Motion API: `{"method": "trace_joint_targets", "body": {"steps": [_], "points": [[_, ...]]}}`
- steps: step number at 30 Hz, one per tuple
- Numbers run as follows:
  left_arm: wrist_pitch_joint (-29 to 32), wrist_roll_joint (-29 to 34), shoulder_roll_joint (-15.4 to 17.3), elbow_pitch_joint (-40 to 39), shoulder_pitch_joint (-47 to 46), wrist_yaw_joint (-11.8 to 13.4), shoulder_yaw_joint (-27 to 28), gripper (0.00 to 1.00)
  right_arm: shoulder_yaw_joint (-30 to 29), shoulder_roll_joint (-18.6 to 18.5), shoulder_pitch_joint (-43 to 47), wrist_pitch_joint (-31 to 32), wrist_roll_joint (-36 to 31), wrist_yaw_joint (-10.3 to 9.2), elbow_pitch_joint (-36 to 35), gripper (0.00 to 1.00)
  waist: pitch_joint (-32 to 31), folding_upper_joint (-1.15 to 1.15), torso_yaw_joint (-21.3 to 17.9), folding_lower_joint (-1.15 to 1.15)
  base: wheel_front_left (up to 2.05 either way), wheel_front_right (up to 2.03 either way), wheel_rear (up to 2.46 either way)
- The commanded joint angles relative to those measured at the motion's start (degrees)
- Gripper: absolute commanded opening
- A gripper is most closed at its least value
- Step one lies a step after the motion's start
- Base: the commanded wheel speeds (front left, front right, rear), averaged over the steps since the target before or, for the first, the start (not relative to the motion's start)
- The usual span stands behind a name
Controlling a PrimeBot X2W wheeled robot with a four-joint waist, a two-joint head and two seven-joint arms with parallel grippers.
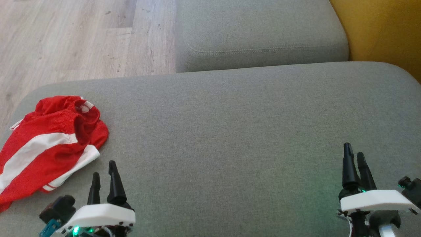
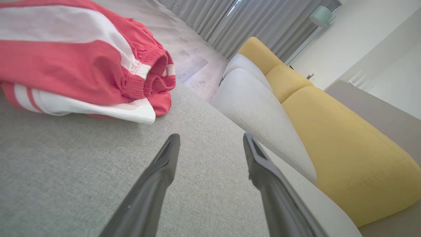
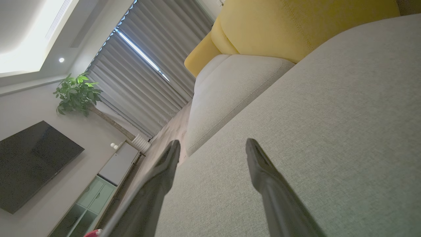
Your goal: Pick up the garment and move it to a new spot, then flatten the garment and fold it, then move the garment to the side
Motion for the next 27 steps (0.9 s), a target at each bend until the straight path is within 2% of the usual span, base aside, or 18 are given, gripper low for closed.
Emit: {"method": "trace_joint_targets", "body": {"steps": [1,22,27], "points": [[-0.7,2.2,0.8,-2.5,-1.5,0.5,0.3,1.00,1.1,-0.5,-1.1,-0.8,-2.2,0.24,-2.5,1.00,-0.2,0.00,0.1,0.00,0.00,0.00,0.00],[-4.1,15.8,1.8,-5.0,-0.5,3.9,-3.5,1.00,4.1,-0.5,0.3,-4.2,-18.2,0.31,-4.9,1.00,-2.1,0.00,0.2,0.00,0.00,0.00,0.00],[-5.0,18.2,1.4,-5.0,-0.2,3.7,-3.4,1.00,4.4,-0.6,0.6,-5.0,-22.1,0.33,-5.7,1.00,-2.4,0.00,0.3,0.00,0.00,0.00,0.00]]}}
